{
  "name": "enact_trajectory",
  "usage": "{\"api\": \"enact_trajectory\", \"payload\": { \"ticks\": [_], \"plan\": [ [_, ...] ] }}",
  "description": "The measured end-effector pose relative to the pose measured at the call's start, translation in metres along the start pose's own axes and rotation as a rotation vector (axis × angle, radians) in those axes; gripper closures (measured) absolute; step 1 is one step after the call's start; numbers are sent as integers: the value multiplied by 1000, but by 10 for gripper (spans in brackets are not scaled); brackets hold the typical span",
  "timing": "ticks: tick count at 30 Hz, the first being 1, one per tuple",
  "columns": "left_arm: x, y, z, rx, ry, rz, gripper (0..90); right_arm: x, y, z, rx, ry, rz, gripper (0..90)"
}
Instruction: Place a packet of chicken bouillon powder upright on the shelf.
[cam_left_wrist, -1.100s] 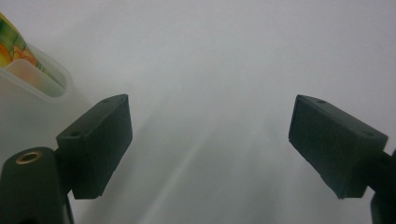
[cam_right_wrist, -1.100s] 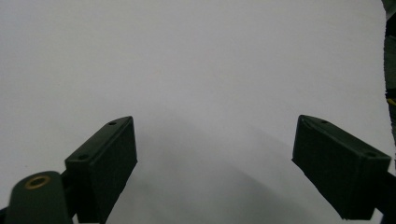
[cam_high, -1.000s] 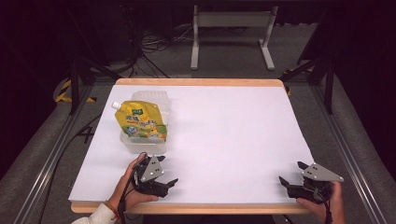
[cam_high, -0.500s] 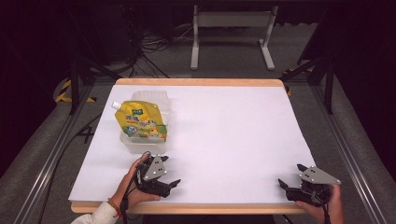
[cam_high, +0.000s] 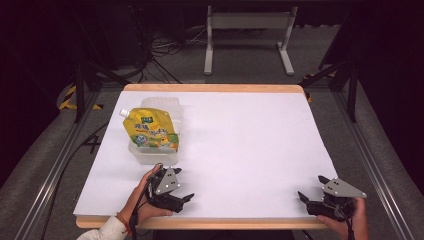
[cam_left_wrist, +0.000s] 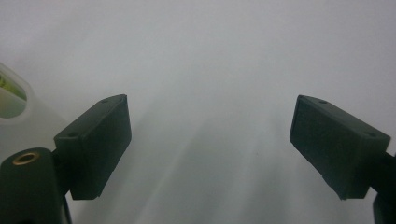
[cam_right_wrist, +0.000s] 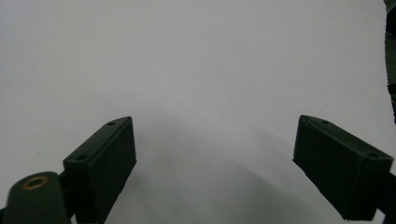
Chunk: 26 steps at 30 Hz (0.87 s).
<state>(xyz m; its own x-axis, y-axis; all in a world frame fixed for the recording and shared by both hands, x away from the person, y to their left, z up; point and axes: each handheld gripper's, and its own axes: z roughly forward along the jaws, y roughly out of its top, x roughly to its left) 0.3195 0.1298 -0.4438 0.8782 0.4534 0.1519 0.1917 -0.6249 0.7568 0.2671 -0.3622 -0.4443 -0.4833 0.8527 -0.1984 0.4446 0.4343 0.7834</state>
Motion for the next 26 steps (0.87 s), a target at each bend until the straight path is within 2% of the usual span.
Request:
{"api": "enact_trajectory", "payload": {
  "ticks": [7, 11, 16, 26],
  "plan": [
    [0, 1, 2, 3, -7, 3, 133, 0, 1, 2, -1, -4, 11, 131],
    [0, 2, 4, 8, -11, -1, 133, 1, 2, 3, -2, -3, 0, 130],
    [-2, 2, 5, 18, -15, 14, 133, -1, 2, 4, -7, 0, 30, 141],
    [-2, 4, 7, 16, -24, 14, 133, -1, 3, 3, -19, -9, 34, 134]
  ]
}}
